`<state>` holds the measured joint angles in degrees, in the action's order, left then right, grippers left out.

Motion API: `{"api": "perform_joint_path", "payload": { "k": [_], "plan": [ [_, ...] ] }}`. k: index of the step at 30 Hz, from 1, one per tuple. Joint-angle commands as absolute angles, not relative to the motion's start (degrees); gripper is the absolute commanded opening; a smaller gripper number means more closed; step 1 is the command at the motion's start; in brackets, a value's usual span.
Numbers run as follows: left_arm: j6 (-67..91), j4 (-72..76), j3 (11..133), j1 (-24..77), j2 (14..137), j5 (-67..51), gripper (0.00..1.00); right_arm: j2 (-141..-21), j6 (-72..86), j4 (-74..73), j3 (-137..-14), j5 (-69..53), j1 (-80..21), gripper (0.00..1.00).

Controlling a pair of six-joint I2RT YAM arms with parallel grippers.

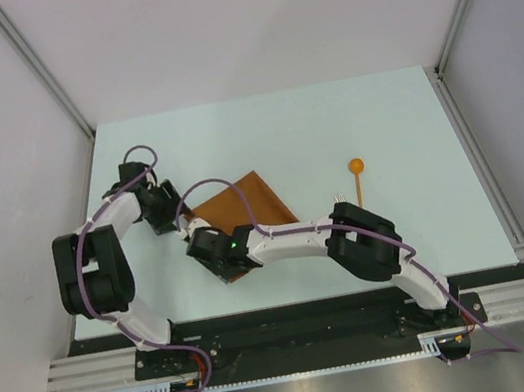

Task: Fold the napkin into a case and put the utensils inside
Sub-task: Pick up the 2/3-rectangle-folded napkin from the center of the board.

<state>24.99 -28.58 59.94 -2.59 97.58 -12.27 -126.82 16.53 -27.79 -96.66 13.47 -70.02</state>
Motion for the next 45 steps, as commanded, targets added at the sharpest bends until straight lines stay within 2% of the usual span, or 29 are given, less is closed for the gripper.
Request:
{"api": "perform_joint_path", "payload": {
  "k": [1,7,11,17,23,34,45],
  "plan": [
    [27.1,-27.6,59.5,-4.0,93.3,-14.1,0.67,-132.3,17.1,-35.0,-97.3,19.0,-71.3,0.41],
    [30.0,-25.7,57.0,-4.0,93.3,-18.4,0.67,-129.6,17.4,-32.7,-97.4,16.2,-70.4,0.22],
    [31.5,-23.7,55.1,-4.0,93.5,-21.6,0.69,-125.1,19.4,-27.5,-94.4,7.6,-67.4,0.00],
    [31.0,-23.7,53.9,-4.0,92.8,-20.8,0.74,-118.1,23.6,-19.7,-89.0,-5.6,-60.7,0.00],
    [31.0,-23.5,54.1,-4.0,93.3,-21.5,0.74,-115.3,26.6,-14.8,-85.3,-13.6,-57.2,0.00],
    [32.2,-22.0,54.9,-4.0,94.9,-24.4,0.74,-113.5,29.0,-11.3,-83.4,-17.8,-55.7,0.00],
    [32.6,-22.9,57.2,-2.9,97.2,-20.9,0.70,-108.2,33.4,-4.0,-77.4,-20.7,-52.0,0.00]
  ]
}}
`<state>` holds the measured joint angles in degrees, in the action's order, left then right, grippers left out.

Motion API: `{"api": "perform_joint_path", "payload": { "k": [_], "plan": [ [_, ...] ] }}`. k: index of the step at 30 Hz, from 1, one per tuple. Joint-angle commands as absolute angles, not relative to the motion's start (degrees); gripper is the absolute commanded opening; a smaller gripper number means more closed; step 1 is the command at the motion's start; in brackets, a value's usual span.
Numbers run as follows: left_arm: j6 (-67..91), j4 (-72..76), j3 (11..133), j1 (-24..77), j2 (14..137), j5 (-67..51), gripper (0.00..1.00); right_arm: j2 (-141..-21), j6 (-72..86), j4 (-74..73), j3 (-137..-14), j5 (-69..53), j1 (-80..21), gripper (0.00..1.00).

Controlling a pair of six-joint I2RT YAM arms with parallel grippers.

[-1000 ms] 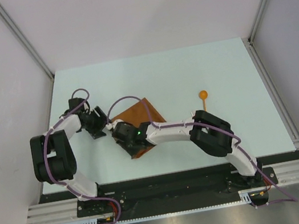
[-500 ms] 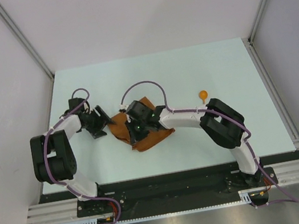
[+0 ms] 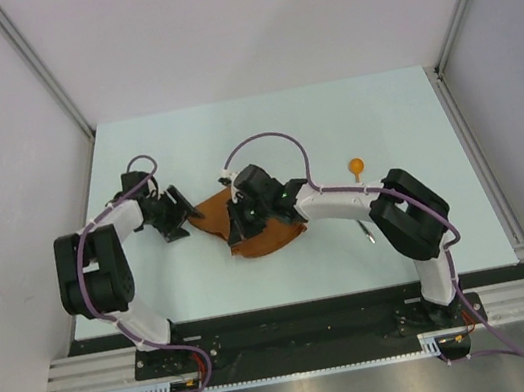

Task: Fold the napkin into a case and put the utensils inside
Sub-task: Pick up the 2/3-rectangle-folded napkin from the center of the board.

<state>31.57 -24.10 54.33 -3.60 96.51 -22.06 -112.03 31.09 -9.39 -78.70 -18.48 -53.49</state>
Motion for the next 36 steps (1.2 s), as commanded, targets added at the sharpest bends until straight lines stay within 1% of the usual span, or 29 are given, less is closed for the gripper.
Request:
{"api": "perform_joint_path", "payload": {
  "k": [1,10,16,21,22,23,25,30,31,33,36],
  "plan": [
    [32.7,-22.9,57.4,-2.8,97.3,-20.9,0.70,-108.2,33.4,-4.0,-77.4,-21.0,-51.9,0.00],
    [33.0,-23.0,60.5,-1.8,99.8,-20.2,0.64,-107.8,33.9,-3.0,-76.6,-21.9,-50.5,0.00],
    [32.7,-23.4,61.0,-1.3,100.2,-18.6,0.57,-107.5,33.9,-2.7,-75.9,-22.4,-49.9,0.00],
    [32.1,-24.0,61.6,-0.8,99.8,-17.2,0.42,-107.1,34.1,-2.4,-74.2,-22.7,-49.9,0.00],
    [31.9,-24.3,62.3,-0.5,99.2,-16.7,0.37,-106.7,34.1,-2.1,-73.7,-22.6,-49.9,0.00],
    [31.6,-25.0,62.7,-0.4,99.1,-16.0,0.34,-106.5,34.2,-2.0,-72.8,-22.5,-49.8,0.00],
    [31.3,-25.9,64.2,2.4,98.6,-14.2,0.28,-106.0,34.4,-1.7,-71.7,-22.8,-49.7,0.00],
    [31.2,-28.9,68.3,6.1,99.3,-10.4,0.19,-104.5,35.3,-0.5,-67.4,-23.6,-48.3,0.00],
    [31.2,-29.4,69.6,6.9,99.5,-9.9,0.17,-104.1,35.3,1.1,-66.7,-23.8,-48.0,0.00],
    [31.6,-30.3,70.7,7.5,100.5,-9.7,0.15,-103.0,35.3,1.6,-64.9,-24.0,-46.9,0.00],
    [32.4,-31.2,72.9,8.6,101.8,-8.8,0.15,-102.1,35.2,2.3,-62.6,-25.0,-45.4,0.00]
  ]
}}
